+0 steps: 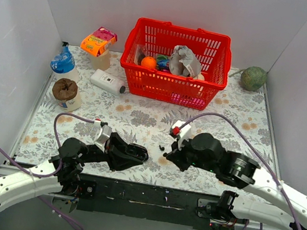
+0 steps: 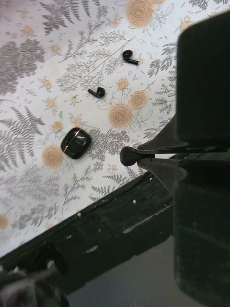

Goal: Insert the wireless bluetooth earbuds into the charging case
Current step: Pick up the earbud from the center of the board, then place the earbud in the charging case.

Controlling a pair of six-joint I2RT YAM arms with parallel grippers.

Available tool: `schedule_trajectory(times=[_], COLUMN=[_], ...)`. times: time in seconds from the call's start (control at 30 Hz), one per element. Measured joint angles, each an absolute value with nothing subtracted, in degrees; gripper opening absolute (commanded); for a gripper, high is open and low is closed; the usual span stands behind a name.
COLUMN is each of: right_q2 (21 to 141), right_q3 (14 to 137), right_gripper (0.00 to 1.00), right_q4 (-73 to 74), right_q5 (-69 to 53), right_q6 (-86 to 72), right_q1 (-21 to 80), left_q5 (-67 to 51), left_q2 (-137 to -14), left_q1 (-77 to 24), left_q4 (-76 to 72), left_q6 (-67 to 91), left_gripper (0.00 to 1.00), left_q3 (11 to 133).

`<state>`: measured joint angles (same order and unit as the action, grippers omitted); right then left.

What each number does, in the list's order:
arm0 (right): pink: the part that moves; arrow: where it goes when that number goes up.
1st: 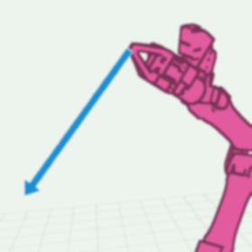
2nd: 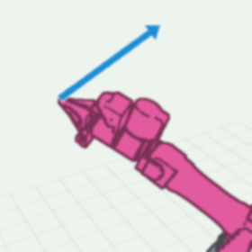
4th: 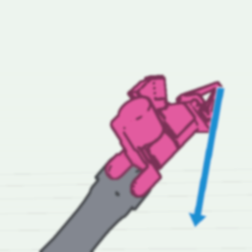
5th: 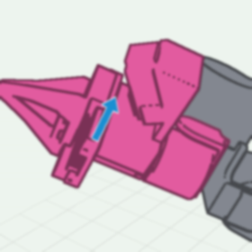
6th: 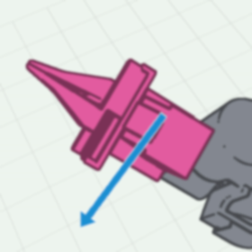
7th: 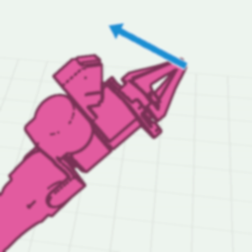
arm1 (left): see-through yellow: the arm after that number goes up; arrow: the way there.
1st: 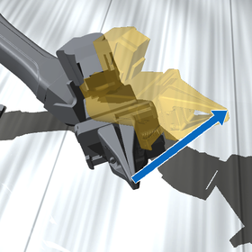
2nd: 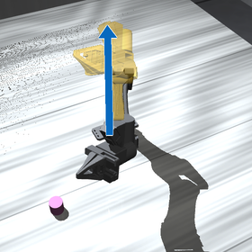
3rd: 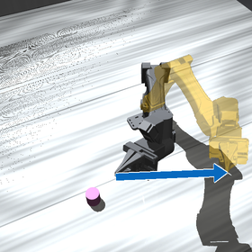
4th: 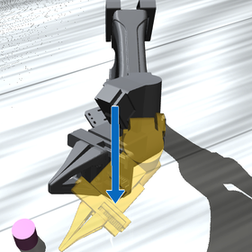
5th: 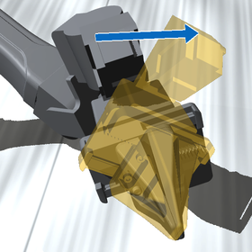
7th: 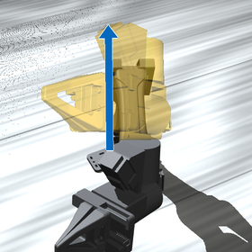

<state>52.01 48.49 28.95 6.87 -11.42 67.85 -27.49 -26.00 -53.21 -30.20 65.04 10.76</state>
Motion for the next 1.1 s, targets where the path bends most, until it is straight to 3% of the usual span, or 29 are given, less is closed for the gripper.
schedule_trajectory(times=[0.23, 0.57, 1.1], right_q2=[44.23, 45.87, 52.07], right_q3=[55.00, 62.33, 63.59], right_gripper=[0.01, 0.01, 0.01], right_q4=[36.93, 41.63, 36.80], right_q5=[-1.30, -12.80, -14.31], right_q6=[-5.67, 0.75, 1.48], right_q1=[67.90, 67.90, 67.90], left_q5=[-27.99, -33.76, -39.97], left_q2=[-29.30, -41.87, -52.62], left_q1=[-53.21, -53.21, -53.21], left_q4=[-32.69, -32.75, -44.38], left_q6=[61.34, 57.14, 59.72], left_gripper=[0.00, 0.00, 0.00], left_q3=[11.51, 16.91, 17.74])
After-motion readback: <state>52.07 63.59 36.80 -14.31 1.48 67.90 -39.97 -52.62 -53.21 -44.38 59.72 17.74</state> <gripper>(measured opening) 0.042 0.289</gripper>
